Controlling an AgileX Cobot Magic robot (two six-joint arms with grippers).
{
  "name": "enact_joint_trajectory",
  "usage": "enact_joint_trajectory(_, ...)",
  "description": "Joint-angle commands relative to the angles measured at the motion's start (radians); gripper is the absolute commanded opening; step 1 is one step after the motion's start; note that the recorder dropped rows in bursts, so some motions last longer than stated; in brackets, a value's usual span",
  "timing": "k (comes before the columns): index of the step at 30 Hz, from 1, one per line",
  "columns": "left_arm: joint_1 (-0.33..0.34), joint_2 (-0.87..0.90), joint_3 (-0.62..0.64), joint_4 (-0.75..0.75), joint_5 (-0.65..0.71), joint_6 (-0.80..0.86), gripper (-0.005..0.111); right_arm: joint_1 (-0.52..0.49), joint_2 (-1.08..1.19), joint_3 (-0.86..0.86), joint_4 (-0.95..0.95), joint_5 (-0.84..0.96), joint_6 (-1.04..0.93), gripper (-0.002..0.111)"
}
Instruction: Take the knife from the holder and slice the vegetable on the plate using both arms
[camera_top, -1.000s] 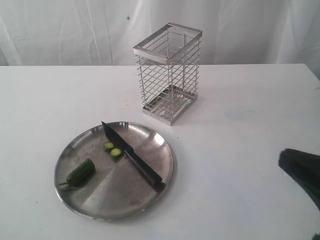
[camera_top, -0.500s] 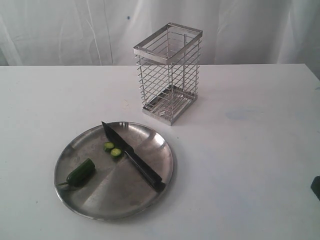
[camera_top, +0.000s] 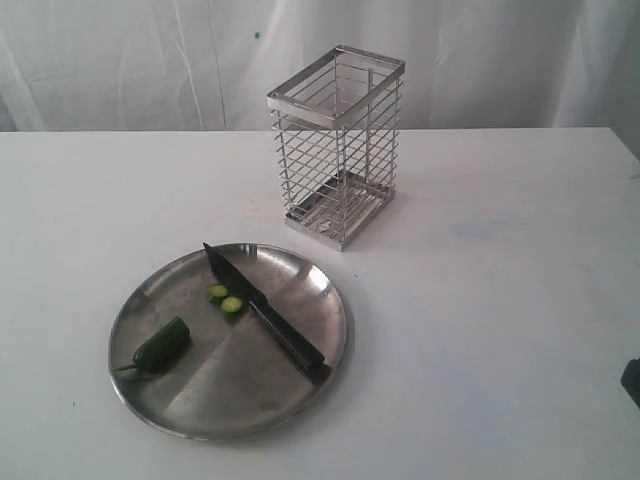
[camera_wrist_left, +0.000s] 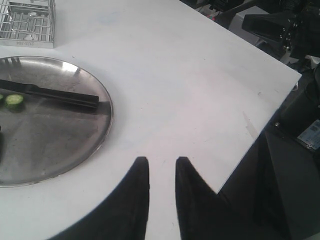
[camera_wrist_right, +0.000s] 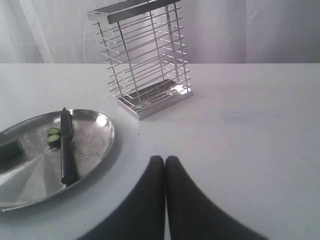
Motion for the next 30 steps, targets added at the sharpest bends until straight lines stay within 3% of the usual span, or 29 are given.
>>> enact_joint_trajectory(1,-0.004,-0.007,0.007,-0.017,0.005,0.003,0.025,-0.004,-0.007,0.005,0.002,0.000,-0.005,0.000)
enact_joint_trajectory(10,-0.004,-0.009,0.016,0.001,0.004,0.003,0.025,-0.004,-0.007,0.005,0.002,0.000,-0.005,0.000)
enact_joint_trajectory(14,-0.004,-0.079,0.103,0.200,-0.218,-0.138,0.023,-0.004,-0.007,0.005,0.002,0.000,-0.005,0.000)
enact_joint_trajectory(16,-0.004,-0.129,0.183,0.289,-0.335,-0.210,0.020,-0.087,-0.007,0.005,0.002,0.000,-0.005,0.000)
enact_joint_trajectory(19,-0.004,-0.160,0.323,0.453,-0.490,-0.401,0.019,-0.388,-0.007,0.005,0.002,0.000,-0.005,0.000)
enact_joint_trajectory(21,-0.004,-0.160,0.373,0.494,-0.530,-0.480,0.019,-0.458,-0.007,0.005,0.002,0.000,-0.005,0.000)
enact_joint_trajectory(27,-0.004,-0.160,0.438,0.494,-0.601,-0.523,0.018,-0.499,-0.007,0.005,0.002,0.000,-0.005,0.000)
enact_joint_trajectory(30,-0.004,-0.160,0.438,0.494,-0.619,-0.523,0.009,-0.499,-0.007,0.005,0.002,0.000,-0.005,0.000)
